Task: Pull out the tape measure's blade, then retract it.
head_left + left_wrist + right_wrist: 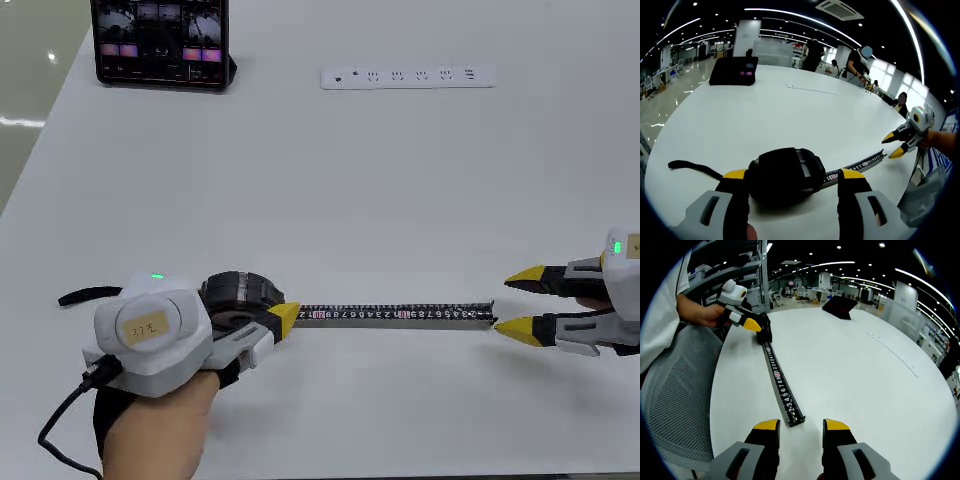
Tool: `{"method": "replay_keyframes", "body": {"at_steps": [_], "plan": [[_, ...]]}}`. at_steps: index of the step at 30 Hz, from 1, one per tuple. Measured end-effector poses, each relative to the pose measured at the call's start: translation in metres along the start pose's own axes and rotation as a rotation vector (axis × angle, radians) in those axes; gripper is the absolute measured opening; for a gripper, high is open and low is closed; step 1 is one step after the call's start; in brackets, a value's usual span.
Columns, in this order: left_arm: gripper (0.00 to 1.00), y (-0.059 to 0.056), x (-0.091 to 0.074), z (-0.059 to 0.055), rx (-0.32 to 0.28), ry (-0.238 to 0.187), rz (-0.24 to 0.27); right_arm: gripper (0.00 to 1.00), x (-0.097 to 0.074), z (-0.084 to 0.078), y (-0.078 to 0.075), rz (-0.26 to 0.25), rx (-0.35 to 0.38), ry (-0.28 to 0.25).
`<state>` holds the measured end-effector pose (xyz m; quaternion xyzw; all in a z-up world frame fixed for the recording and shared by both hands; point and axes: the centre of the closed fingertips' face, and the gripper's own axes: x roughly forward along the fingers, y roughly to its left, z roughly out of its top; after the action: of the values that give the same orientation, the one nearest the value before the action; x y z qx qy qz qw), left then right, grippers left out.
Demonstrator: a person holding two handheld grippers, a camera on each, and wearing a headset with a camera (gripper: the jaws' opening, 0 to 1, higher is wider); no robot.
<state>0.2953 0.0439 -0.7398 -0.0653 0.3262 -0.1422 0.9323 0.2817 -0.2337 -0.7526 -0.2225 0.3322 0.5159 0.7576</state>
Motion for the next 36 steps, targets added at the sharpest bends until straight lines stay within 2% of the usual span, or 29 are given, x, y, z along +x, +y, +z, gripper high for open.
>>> {"method": "replay_keyframes", "body": {"at_steps": [5,8,18,30,36], "plan": [[0.64,0.005,0.002,0.000,-0.057,-0.004,0.012,0.28,0.004,-0.002,0.001,0.020,-0.022,0.026],[0.63,0.006,0.002,-0.001,-0.053,-0.004,0.019,0.28,0.005,-0.002,0.001,0.028,-0.026,0.029],[0.60,0.010,0.005,-0.004,-0.110,0.000,0.032,0.24,0.009,-0.006,0.003,0.063,-0.052,0.063],[0.61,0.010,0.006,-0.006,-0.121,0.006,0.038,0.24,0.018,-0.009,0.007,0.110,-0.078,0.099],[0.61,0.010,0.006,-0.006,-0.119,0.008,0.037,0.20,0.020,-0.009,0.006,0.118,-0.099,0.108]]}}
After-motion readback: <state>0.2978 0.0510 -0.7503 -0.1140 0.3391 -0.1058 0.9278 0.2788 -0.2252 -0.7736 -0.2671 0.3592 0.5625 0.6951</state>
